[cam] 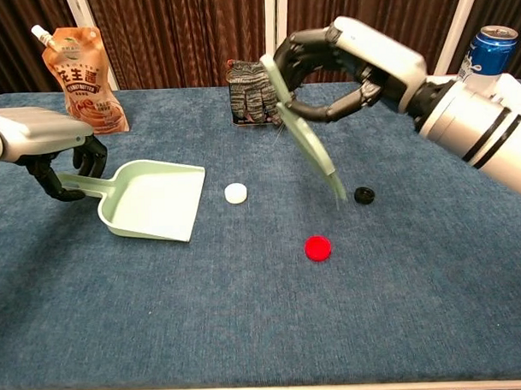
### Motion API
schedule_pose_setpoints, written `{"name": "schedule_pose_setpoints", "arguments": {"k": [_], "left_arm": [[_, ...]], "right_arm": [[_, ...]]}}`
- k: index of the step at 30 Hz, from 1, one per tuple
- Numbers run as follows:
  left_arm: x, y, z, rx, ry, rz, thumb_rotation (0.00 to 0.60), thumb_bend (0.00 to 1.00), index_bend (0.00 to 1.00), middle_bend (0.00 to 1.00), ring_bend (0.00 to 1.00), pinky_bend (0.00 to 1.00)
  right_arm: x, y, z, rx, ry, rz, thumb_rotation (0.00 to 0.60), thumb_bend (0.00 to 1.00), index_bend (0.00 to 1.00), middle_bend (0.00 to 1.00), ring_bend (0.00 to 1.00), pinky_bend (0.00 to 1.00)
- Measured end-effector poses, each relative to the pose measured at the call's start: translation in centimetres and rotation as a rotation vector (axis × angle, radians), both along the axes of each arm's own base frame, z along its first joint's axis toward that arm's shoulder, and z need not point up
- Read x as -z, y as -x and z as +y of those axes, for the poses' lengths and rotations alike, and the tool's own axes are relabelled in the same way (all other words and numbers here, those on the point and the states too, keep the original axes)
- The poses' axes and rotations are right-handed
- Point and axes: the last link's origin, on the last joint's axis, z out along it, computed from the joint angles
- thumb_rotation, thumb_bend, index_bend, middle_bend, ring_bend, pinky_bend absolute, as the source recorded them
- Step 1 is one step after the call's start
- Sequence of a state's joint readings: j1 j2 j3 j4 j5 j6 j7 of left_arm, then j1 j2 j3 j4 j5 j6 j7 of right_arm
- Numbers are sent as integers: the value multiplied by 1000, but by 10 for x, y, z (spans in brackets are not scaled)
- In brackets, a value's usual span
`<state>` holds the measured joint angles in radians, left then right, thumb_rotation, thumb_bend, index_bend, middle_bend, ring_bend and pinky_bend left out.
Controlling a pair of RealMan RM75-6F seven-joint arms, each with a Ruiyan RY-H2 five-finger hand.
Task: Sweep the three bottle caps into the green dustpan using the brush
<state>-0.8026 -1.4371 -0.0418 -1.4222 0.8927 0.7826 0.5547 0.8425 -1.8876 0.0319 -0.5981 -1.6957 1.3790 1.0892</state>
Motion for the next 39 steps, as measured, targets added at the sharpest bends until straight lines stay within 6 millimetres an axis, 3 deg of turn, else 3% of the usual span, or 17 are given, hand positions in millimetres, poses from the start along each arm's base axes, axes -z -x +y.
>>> {"name": "schedule_pose_setpoints", "arguments": {"k": [5, 12, 23, 39], "left_arm": [[1, -3, -1, 15, 6, 3, 600, 373, 522, 509, 369, 209], [3, -6, 1, 22, 16, 4, 600, 373, 522, 509, 369, 209], [10, -17, -1, 49, 39, 3, 600, 373, 522, 509, 369, 209], [24, -37, 0, 68, 71, -20, 600, 373, 522, 509, 368, 209]], "right_arm": [[-10, 27, 1, 47, 28, 103, 600, 592, 745, 648, 364, 318], [4, 48, 15, 90, -2, 174, 600, 599, 745, 647, 364, 318], [35, 22, 28, 50, -21, 126, 600, 620, 745, 648, 372, 318], [57, -10, 26, 56, -15, 19, 600, 628, 746, 649, 377, 318]]}}
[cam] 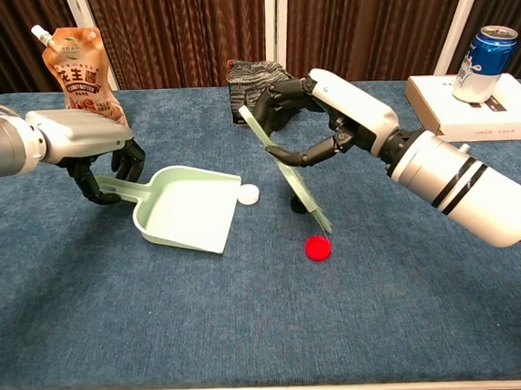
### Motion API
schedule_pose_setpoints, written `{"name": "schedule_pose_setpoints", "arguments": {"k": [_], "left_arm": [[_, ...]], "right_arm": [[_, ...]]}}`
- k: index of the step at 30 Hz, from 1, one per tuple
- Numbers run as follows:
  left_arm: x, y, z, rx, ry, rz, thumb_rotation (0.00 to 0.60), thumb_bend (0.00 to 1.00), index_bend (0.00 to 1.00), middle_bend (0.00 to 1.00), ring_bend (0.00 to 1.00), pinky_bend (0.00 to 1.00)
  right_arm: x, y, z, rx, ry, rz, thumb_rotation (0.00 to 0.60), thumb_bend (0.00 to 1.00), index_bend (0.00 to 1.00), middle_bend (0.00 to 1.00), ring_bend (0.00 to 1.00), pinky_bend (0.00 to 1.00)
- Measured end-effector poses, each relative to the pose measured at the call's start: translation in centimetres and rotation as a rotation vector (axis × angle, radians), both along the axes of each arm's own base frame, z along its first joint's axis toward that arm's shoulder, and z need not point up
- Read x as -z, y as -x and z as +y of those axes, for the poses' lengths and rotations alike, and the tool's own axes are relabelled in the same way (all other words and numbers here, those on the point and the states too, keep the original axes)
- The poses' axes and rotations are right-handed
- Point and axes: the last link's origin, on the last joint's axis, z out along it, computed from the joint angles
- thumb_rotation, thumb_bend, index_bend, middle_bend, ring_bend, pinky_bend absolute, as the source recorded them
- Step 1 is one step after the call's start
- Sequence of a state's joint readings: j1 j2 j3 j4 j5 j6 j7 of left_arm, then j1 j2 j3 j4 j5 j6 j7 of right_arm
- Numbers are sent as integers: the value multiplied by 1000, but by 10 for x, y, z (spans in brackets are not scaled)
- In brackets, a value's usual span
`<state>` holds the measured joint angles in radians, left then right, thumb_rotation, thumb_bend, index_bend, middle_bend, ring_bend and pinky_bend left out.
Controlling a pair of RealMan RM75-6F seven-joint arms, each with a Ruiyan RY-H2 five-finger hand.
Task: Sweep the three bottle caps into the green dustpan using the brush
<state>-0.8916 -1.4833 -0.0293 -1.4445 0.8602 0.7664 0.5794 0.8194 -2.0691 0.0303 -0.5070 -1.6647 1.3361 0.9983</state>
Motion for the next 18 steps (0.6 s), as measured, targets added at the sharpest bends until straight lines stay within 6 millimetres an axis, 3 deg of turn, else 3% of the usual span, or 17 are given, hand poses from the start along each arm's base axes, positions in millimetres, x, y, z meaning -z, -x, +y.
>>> {"name": "schedule_pose_setpoints", "arguments": {"k": [18], "left_arm": [[8, -14, 0, 18, 26, -23, 600, 373, 522, 509, 369, 209]], "right_arm": [[22, -34, 4, 17, -29, -139, 600, 628, 753, 651, 384, 318]]}}
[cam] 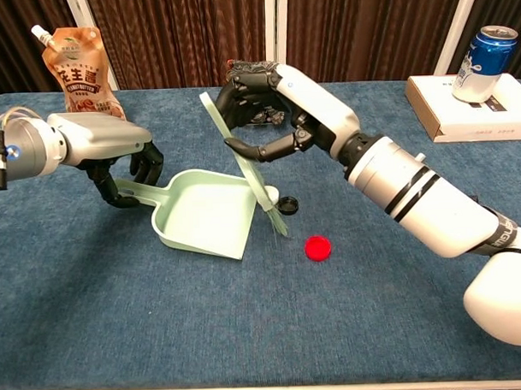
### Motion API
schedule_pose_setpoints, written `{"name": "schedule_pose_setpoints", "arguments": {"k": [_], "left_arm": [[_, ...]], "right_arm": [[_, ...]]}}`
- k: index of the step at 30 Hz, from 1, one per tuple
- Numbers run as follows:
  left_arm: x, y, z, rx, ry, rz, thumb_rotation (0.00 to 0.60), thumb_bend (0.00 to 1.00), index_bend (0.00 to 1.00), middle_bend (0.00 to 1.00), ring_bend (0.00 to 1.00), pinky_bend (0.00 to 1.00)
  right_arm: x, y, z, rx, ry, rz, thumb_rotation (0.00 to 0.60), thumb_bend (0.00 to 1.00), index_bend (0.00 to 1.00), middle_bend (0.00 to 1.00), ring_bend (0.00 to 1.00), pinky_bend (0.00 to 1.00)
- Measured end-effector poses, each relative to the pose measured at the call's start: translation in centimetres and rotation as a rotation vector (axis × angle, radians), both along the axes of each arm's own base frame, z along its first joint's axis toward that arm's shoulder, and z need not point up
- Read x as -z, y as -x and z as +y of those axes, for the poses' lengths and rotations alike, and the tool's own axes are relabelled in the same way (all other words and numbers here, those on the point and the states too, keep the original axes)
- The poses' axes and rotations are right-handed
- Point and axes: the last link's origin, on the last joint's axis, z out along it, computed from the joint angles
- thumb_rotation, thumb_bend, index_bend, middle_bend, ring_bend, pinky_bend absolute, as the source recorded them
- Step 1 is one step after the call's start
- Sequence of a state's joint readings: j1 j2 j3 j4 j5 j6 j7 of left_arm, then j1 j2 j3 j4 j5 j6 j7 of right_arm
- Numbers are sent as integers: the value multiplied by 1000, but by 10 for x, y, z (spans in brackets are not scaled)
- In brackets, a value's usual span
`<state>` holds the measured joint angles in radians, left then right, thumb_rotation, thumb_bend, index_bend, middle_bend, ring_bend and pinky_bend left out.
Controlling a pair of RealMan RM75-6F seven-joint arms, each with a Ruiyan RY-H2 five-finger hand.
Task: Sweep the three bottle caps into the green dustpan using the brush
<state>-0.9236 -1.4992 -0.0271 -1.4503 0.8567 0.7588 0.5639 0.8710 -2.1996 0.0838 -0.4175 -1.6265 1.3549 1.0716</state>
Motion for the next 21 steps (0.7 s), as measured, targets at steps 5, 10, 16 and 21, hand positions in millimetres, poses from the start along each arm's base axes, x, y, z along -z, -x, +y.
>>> {"name": "schedule_pose_setpoints", "arguments": {"k": [5, 10, 16, 21], "left_arm": [[-3, 3, 1, -10, -7, 8, 600, 373, 522, 509, 369, 209], [-5, 5, 3, -24, -20, 13, 600, 373, 522, 509, 369, 209], [-3, 3, 2, -21, -17, 25, 600, 372, 522, 509, 369, 209], [-2, 1, 2, -30, -14, 25, 600, 373, 522, 509, 369, 210]], "right_arm": [[-13, 5, 0, -30, 23, -13, 600, 628, 753, 653, 383, 318], [-24, 28, -5, -10, 21, 52, 600, 628, 753, 653, 383, 318], [-14, 41, -4, 57, -35, 82, 600, 628, 754, 653, 383, 318], [0, 29, 1, 59, -66, 52, 600, 638, 754, 653, 383, 318]]}}
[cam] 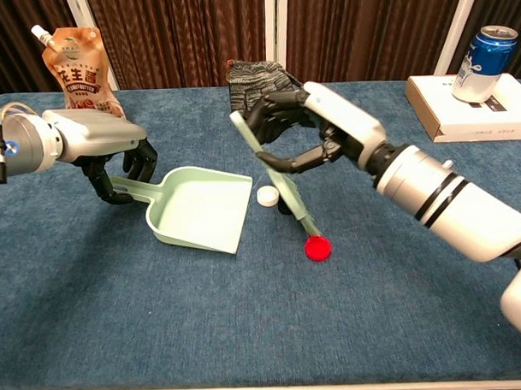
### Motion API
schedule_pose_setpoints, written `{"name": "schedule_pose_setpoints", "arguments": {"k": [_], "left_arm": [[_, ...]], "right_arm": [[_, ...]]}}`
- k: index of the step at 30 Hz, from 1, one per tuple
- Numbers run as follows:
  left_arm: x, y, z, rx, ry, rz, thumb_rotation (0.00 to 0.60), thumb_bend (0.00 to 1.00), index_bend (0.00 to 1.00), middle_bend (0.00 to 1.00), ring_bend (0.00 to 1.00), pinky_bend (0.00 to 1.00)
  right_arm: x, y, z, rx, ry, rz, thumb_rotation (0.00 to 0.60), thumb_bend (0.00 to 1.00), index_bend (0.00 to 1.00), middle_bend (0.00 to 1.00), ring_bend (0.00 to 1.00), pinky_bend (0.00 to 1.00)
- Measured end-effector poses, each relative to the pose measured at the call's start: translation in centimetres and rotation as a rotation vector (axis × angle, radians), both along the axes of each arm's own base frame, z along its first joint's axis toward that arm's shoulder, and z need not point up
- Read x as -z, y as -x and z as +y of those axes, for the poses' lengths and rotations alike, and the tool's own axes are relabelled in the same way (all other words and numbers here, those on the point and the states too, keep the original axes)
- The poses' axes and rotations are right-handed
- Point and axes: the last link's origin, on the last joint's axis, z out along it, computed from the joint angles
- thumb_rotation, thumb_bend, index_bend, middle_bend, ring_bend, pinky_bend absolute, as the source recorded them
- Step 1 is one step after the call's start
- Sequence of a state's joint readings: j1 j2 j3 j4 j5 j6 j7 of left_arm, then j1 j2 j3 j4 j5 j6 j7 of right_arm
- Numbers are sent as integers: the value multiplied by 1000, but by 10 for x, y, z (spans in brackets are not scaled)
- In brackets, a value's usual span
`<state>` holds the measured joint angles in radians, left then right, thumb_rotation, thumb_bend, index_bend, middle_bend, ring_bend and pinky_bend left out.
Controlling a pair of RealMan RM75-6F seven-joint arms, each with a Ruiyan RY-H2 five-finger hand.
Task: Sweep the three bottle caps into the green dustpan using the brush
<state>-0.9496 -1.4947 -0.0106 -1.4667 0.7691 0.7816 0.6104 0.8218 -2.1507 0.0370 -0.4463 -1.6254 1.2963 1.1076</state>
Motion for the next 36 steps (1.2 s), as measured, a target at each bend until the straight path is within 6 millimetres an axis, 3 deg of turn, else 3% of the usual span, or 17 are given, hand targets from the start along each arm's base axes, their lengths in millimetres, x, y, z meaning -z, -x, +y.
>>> {"name": "schedule_pose_setpoints", "arguments": {"k": [11, 16, 27, 32, 36], "left_arm": [[2, -5, -5, 3, 20, -15, 600, 373, 522, 509, 369, 210], [0, -5, -6, 9, 20, -12, 600, 372, 522, 509, 369, 209], [-2, -7, -11, 23, 34, -24, 600, 371, 522, 509, 369, 210], [0, -6, -11, 13, 38, -24, 600, 371, 522, 509, 369, 210], [0, -5, -12, 6, 39, -24, 600, 371, 522, 509, 369, 210]], "right_arm": [[11, -39, 1, -34, -11, -107, 600, 661, 753, 653, 384, 318], [4, -42, 4, -51, 4, -164, 600, 666, 754, 653, 384, 318], [-25, 12, 36, -53, 12, -107, 600, 668, 754, 653, 383, 319], [-26, 29, 53, -27, 4, -53, 600, 673, 754, 653, 383, 318], [-20, 31, 55, -14, -5, -35, 600, 680, 754, 653, 382, 314]]}}
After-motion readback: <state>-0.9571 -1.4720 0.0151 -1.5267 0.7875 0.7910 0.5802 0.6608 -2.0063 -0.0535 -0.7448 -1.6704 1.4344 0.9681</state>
